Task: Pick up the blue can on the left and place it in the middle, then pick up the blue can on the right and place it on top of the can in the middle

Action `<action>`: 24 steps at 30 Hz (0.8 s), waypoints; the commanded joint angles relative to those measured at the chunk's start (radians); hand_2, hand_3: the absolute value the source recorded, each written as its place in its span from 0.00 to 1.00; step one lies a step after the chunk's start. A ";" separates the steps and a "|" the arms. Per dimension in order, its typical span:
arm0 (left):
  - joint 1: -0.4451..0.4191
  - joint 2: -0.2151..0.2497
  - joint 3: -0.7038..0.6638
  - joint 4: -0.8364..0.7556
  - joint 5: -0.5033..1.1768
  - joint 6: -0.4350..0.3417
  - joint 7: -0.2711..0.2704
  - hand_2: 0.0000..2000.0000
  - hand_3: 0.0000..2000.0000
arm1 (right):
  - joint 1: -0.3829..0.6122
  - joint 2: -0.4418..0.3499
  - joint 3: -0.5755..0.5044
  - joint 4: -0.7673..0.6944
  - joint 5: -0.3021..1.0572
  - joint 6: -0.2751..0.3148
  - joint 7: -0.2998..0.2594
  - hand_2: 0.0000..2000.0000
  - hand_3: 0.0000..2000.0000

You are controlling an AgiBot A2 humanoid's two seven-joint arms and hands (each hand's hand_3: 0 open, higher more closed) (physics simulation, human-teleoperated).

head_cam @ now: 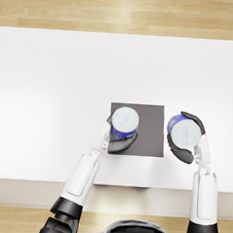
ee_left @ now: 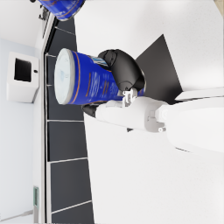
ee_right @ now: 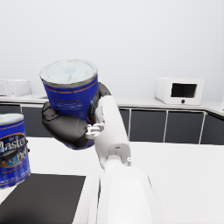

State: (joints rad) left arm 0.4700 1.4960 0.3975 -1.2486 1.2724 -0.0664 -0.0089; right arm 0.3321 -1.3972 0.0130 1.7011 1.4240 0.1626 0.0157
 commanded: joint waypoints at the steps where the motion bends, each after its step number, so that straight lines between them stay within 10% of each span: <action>1: 0.075 0.044 0.057 0.125 -0.001 -0.001 0.000 1.00 0.76 | 0.026 -0.005 0.019 0.023 0.000 -0.001 -0.001 1.00 0.76; 5: 0.100 0.068 0.074 0.200 -0.003 -0.002 -0.018 1.00 0.76 | 0.029 -0.010 0.013 0.032 0.000 0.006 0.001 1.00 0.76; 7: 0.161 -0.010 0.248 0.244 -0.003 0.000 -0.132 1.00 0.76 | 0.045 -0.015 0.025 0.035 0.000 0.006 0.001 1.00 0.76; 8: 0.118 0.055 0.120 0.255 -0.004 0.003 -0.175 1.00 0.76 | 0.051 -0.017 0.031 0.032 0.000 0.004 0.001 1.00 0.76; 12: 0.128 0.072 0.141 0.343 -0.003 0.011 -0.275 1.00 0.76 | 0.080 -0.030 0.072 0.041 0.000 0.005 0.000 1.00 0.76; 13: 0.174 0.010 0.294 0.356 -0.003 0.010 -0.289 1.00 0.76 | 0.083 -0.032 0.077 0.043 0.000 0.004 0.000 1.00 0.76; 14: 0.153 0.069 0.178 0.406 -0.004 0.010 -0.299 1.00 0.76 | 0.086 -0.034 0.080 0.044 0.000 0.004 0.001 1.00 0.76; 21: 0.169 0.069 0.221 0.477 -0.003 0.012 -0.328 1.00 0.76 | 0.097 -0.048 0.093 0.048 0.000 0.009 -0.001 1.00 0.76; 22: 0.167 0.071 0.215 0.477 -0.003 0.011 -0.332 0.32 0.60 | 0.097 -0.049 0.092 0.048 0.000 0.010 0.000 1.00 0.76; 23: 0.165 0.074 0.208 0.485 -0.003 0.020 -0.334 0.00 0.43 | 0.098 -0.051 0.091 0.042 0.000 0.011 0.000 1.00 0.76; 24: 0.161 0.074 0.206 0.482 -0.003 0.033 -0.335 0.00 0.27 | 0.102 -0.053 0.098 0.037 0.000 0.010 0.000 1.00 0.76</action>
State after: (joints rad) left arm 0.6139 1.5612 0.6209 -0.7669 1.2692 -0.0240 -0.3456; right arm 0.4133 -1.4465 0.1076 1.7399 1.4239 0.1713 0.0157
